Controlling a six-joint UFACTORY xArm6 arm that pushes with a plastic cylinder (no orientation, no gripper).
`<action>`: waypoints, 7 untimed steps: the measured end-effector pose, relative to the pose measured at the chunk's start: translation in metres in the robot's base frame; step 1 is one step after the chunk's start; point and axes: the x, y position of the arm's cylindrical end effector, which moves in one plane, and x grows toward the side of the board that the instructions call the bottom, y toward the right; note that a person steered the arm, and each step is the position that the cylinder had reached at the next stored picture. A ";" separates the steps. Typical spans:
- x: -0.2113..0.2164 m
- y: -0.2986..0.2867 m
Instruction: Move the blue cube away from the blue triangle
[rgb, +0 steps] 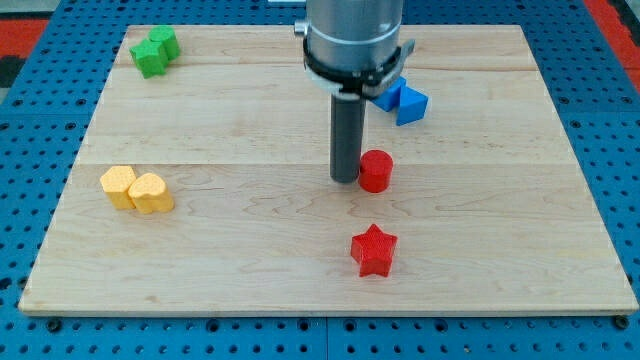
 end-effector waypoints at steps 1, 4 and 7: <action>0.010 0.033; -0.082 0.174; -0.174 0.123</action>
